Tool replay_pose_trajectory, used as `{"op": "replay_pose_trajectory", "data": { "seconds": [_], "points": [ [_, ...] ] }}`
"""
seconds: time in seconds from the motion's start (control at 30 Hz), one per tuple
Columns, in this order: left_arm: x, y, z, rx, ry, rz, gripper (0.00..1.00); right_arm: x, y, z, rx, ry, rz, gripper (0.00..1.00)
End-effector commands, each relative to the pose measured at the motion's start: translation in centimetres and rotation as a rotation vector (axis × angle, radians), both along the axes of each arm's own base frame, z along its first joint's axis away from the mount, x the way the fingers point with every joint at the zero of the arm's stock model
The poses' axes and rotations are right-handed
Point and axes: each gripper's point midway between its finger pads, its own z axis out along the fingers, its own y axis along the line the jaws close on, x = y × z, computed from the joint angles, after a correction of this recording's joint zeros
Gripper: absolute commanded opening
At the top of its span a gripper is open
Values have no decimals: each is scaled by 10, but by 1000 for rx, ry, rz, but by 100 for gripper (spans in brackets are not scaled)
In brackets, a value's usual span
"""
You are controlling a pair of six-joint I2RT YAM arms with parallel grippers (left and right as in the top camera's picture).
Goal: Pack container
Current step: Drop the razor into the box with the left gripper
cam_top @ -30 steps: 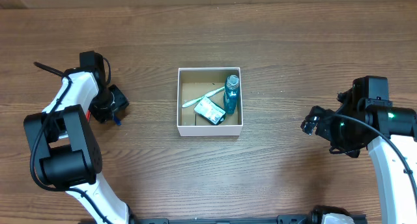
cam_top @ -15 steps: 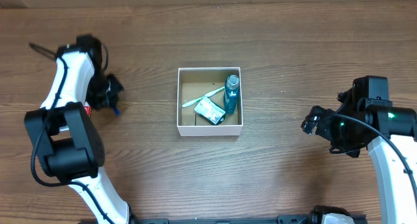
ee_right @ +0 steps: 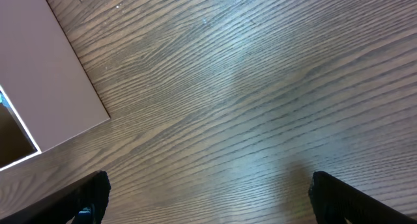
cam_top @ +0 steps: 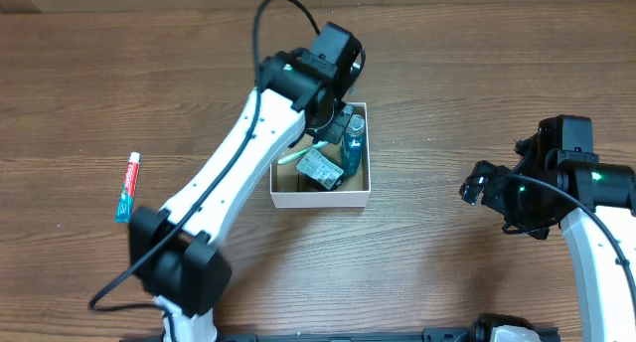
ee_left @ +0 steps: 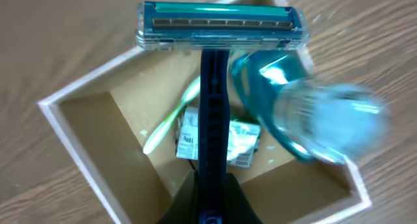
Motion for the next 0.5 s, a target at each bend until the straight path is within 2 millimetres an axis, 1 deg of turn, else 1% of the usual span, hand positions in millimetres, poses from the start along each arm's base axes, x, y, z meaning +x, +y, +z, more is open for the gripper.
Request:
{"op": "replay_pose_trajectory", "data": {
  "seconds": [0.0,0.07,0.13,0.23,0.27,0.3,0.33,0.4,0.43,0.47],
  "points": [
    [-5,7,-49,66,143,12,4,0,0,1,-3,-7,1,100],
    [-5,11,-62,84,175,25,4,0,0,1,-3,-4,1,100],
    [-4,14,-71,94,195,45,4,0,0,1,-3,-4,1,100],
    [-7,17,-78,107,220,54,5,0,0,1,-2,-3,1,100],
    [-7,18,-78,117,219,56,13,-1,0,1,-2,-2,2,100],
    [-6,20,-78,127,215,58,24,-1,0,1,-2,-1,2,100],
    [-5,21,-78,134,210,58,39,-1,0,1,-2,1,2,100],
    [-5,27,-74,152,207,63,44,-1,0,1,-2,2,2,100],
    [-4,30,-66,149,207,71,47,-2,1,1,-2,3,2,100],
    [-1,33,-52,143,192,80,50,-2,0,1,-2,2,2,100]
  ]
}}
